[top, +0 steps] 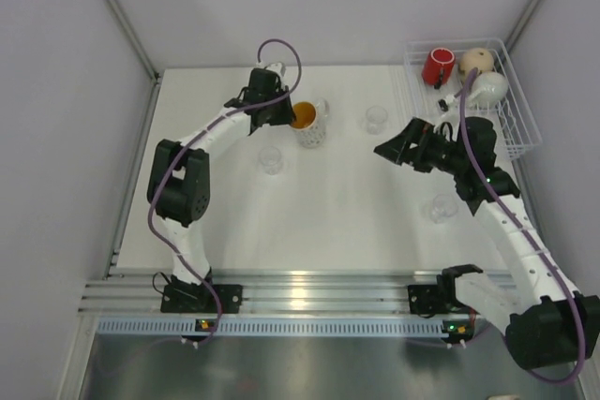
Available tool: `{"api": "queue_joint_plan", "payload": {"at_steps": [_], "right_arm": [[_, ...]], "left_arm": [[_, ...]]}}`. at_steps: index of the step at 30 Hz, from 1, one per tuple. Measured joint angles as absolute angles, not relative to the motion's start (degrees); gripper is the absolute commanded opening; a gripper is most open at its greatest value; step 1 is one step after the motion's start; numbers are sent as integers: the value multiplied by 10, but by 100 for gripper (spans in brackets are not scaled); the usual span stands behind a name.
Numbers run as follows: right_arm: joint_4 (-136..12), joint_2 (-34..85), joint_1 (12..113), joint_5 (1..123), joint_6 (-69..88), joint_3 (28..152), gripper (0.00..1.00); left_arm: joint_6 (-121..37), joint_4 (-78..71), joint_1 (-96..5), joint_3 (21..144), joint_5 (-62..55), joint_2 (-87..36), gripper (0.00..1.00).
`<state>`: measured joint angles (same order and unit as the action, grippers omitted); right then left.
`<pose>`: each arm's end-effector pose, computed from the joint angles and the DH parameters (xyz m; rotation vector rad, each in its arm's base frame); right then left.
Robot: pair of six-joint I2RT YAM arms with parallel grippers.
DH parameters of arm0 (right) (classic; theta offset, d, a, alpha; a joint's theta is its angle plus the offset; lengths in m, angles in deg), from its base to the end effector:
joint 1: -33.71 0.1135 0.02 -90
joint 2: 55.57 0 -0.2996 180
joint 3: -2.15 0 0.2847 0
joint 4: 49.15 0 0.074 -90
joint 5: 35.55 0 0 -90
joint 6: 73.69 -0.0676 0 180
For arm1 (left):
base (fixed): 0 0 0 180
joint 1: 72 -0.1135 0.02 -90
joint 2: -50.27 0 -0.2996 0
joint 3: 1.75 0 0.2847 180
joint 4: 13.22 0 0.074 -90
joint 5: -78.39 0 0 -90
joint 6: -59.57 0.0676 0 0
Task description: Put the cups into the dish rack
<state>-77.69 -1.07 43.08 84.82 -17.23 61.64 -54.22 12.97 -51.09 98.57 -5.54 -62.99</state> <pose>0.2420 0.0746 0.3293 0.0722 2.0616 0.9996 0.4882 -0.1942 0.2359 0.0002 2.3052 -0.5298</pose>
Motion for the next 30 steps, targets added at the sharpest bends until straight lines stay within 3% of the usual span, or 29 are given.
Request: {"api": "queue_joint_plan", "payload": {"at_steps": [6,16,30], "right_arm": [[-742,34,431,922,-217,621,88],[-664,119,436,1064,-358,651,84],[-549,158,502,1150,-494,633,78]], "left_arm": [[-455,81,-508,930,-18,-543,0],[-273,-31,-460,763,4,-322,0],[-49,-93,-257,594,-186,-177,0]]}}
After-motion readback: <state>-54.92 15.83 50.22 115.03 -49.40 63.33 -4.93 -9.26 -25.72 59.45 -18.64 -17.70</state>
